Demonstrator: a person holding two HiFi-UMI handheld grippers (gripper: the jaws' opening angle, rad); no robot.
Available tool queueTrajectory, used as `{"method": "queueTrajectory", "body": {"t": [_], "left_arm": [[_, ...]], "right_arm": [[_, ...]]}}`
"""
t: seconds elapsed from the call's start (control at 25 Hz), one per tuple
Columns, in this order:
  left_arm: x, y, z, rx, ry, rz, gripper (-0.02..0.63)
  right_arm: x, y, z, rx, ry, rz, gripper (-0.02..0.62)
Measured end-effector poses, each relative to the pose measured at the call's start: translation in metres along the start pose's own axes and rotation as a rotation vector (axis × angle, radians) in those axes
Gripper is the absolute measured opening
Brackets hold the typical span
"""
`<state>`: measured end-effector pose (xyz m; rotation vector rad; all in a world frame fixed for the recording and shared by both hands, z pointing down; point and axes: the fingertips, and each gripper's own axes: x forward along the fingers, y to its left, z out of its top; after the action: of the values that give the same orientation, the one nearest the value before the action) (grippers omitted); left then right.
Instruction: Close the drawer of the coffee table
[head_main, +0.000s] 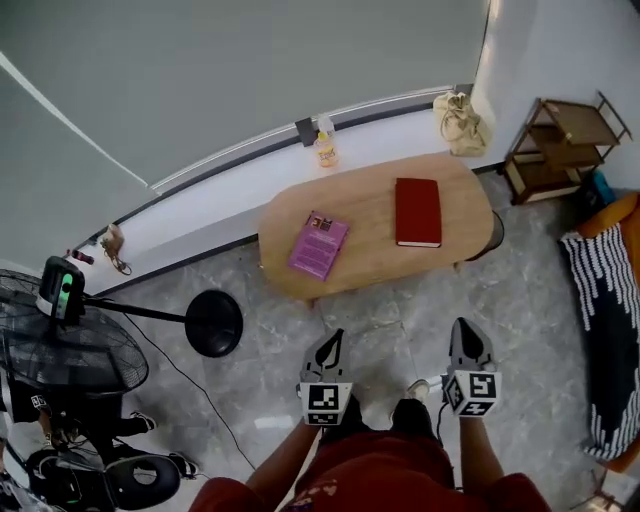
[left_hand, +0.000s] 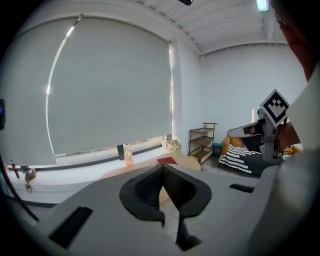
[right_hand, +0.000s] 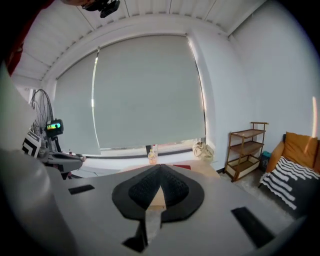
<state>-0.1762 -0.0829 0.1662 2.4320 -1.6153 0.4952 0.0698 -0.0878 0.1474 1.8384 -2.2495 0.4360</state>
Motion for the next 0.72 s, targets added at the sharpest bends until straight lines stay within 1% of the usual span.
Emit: {"method": "queueTrajectory", "body": {"t": [0.12,0.2,0.28,0.4,0.48,0.52,0.6,0.72], "left_arm": [[-0.027,0.019,0.061,0.064,-0.130,0.038,0.006],[-0.047,0.032,0.098,0.095,-0.225,0.066,0.006],[-0.053,0.040,0.134,0.112,-0.316,0.083,0.006],[-0.062,0.035,0.186,0.168,-0.458,0.080,0.006],[-0.080,0.033,0.214,0.198,-0.560,0.111,0.006],[-0.089,0.034,0.221,0.204,-0.586,0.136,0.006],[-0.099,0.036,0.225,0.222,-0.594,0.173,0.006],[-0.108,0.041,0.224,0.216,-0.596,0.201,0.006]], "right_arm": [[-0.024,0.009,0.058,-0.018,-0.104,-0.009,-0.003],[-0.040,0.014,0.093,-0.057,-0.180,-0.020,-0.003],[-0.045,0.008,0.130,-0.114,-0.246,-0.037,-0.003],[-0.058,-0.002,0.182,-0.192,-0.345,-0.053,-0.003],[-0.074,0.003,0.210,-0.245,-0.428,-0.050,-0.003],[-0.081,0.007,0.220,-0.265,-0.468,-0.049,-0.003],[-0.086,0.011,0.230,-0.275,-0.523,-0.050,-0.003],[-0.089,0.017,0.227,-0.275,-0.539,-0.048,-0.003]]}}
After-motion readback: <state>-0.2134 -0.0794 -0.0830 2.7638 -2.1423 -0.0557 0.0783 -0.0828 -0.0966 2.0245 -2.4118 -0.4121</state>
